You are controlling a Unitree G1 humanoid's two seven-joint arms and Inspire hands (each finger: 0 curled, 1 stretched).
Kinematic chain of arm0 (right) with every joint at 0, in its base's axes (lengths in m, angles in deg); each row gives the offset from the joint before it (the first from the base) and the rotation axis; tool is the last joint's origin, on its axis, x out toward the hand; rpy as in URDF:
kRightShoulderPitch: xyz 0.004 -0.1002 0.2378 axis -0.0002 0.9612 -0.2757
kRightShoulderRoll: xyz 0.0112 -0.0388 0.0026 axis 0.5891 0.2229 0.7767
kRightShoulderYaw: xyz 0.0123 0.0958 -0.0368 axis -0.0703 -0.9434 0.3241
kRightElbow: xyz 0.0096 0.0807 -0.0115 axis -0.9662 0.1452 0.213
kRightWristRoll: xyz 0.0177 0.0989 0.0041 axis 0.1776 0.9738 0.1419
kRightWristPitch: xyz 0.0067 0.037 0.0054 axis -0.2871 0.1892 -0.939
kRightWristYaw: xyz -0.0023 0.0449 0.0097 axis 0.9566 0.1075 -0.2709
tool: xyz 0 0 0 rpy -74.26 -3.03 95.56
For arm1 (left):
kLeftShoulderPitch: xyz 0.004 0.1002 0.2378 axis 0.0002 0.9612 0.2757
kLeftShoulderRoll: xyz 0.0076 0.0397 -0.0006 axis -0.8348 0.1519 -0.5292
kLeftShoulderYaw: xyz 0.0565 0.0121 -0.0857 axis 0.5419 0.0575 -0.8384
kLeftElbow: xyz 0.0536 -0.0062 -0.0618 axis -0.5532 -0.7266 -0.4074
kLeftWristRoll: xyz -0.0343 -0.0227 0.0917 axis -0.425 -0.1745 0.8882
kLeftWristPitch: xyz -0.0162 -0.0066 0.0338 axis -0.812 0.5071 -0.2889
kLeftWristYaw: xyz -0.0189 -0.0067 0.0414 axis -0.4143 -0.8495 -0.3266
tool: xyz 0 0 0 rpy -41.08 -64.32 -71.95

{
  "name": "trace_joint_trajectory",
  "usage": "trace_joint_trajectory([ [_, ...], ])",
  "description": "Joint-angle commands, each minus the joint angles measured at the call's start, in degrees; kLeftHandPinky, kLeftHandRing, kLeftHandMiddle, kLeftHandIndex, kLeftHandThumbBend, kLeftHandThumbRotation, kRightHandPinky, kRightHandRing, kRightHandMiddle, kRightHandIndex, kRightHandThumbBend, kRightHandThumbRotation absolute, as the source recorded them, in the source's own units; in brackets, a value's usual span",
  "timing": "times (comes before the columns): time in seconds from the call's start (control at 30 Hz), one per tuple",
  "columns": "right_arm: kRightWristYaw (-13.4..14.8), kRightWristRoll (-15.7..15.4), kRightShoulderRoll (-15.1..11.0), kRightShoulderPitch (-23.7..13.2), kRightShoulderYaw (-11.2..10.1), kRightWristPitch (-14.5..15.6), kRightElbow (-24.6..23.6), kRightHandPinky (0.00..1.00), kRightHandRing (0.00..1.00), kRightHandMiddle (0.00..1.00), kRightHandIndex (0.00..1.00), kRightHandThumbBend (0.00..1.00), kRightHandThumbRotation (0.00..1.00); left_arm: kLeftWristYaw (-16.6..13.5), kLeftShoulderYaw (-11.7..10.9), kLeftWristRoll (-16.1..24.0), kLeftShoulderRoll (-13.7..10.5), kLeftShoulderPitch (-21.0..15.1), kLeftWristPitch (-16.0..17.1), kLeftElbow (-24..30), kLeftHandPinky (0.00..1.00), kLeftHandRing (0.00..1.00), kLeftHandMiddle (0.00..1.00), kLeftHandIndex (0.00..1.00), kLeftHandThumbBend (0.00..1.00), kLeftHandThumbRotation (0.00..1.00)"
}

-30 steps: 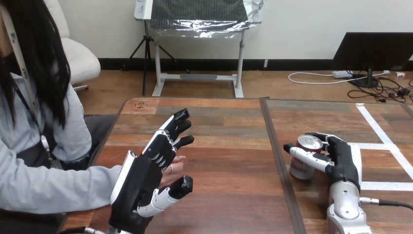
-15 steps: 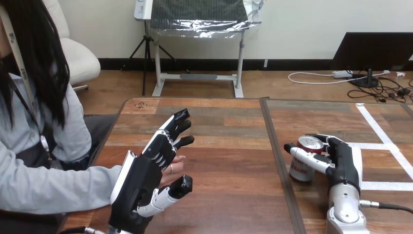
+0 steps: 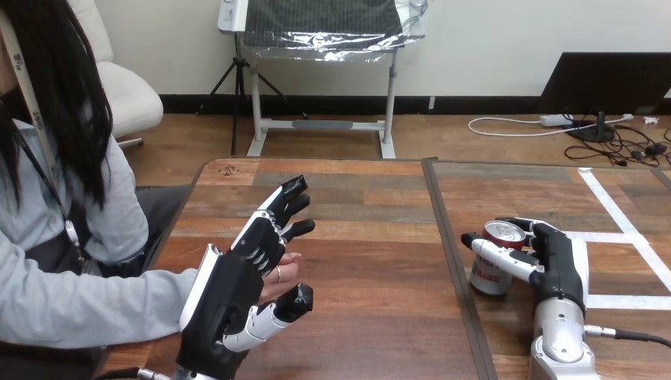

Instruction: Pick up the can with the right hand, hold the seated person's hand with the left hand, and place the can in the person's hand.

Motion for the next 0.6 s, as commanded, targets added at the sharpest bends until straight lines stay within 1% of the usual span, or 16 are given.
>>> trace_joint_trajectory([
  [0.0,-0.7,-0.1,1.1,-2.1,0.2,-1.5,-1.2,0.53,0.52,0.60,0.60,0.78,0.00,-1.5,-0.8,1.4,-0.3,-3.5,0.8,1.2,0.83,0.93,0.94,0.90,1.00,0.67],
  [0.17,-1.2,-0.5,1.1,-2.0,0.5,-2.7,-1.4,0.53,0.53,0.61,0.60,0.76,0.00,-3.7,-1.1,3.7,-0.6,-3.5,1.5,1.4,0.83,0.93,0.94,0.90,1.00,0.68],
  [0.33,-0.9,-1.1,1.1,-2.2,1.0,-2.9,-1.4,0.51,0.52,0.61,0.60,0.76,0.00,-4.9,-1.2,4.5,-0.6,-3.8,2.2,1.2,0.85,0.93,0.94,0.90,1.00,0.68],
  [0.5,-1.1,-1.2,1.2,-2.3,1.1,-3.1,-1.5,0.45,0.48,0.61,0.60,0.76,0.00,-5.8,-1.2,4.8,-0.7,-4.1,2.3,1.1,0.88,0.94,0.94,0.90,1.00,0.66],
  [0.57,-0.9,-1.5,1.2,-2.2,1.4,-3.4,-1.6,0.44,0.46,0.61,0.59,0.77,0.00,-6.7,-1.5,5.5,-0.8,-4.3,2.5,1.0,0.89,0.94,0.94,0.90,1.00,0.65],
])
